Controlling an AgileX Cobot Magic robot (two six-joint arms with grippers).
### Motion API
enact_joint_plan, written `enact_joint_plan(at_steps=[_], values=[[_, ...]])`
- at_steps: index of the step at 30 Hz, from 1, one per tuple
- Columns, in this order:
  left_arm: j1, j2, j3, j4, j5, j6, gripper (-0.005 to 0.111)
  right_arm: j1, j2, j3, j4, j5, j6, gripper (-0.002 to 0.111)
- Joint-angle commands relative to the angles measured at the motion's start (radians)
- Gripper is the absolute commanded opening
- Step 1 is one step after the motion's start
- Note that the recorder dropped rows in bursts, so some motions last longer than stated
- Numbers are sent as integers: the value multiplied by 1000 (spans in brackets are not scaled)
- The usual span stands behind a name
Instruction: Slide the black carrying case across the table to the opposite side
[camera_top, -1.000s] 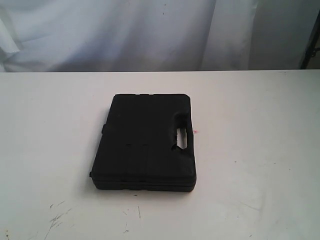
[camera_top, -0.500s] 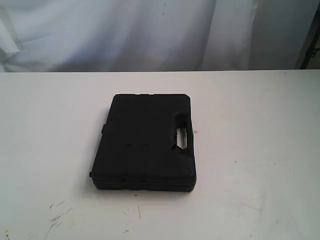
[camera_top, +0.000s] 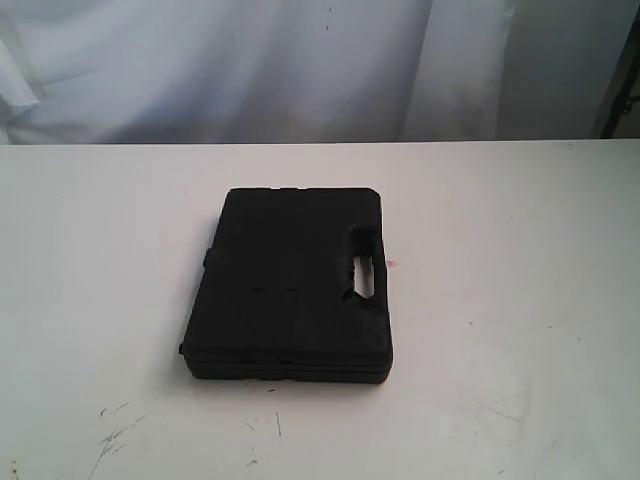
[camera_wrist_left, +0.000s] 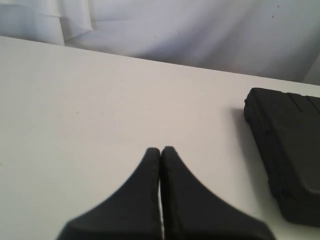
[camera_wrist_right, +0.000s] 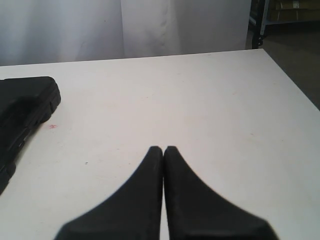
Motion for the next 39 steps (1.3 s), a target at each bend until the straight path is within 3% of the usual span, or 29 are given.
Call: enact_joint_plan(at_steps=[1, 39], values=[[-6, -4, 4, 3, -2, 4, 0, -6, -5, 4, 3, -1, -2, 0], [-6, -4, 4, 3, -2, 5, 0, -6, -5, 4, -17, -3, -2, 0]])
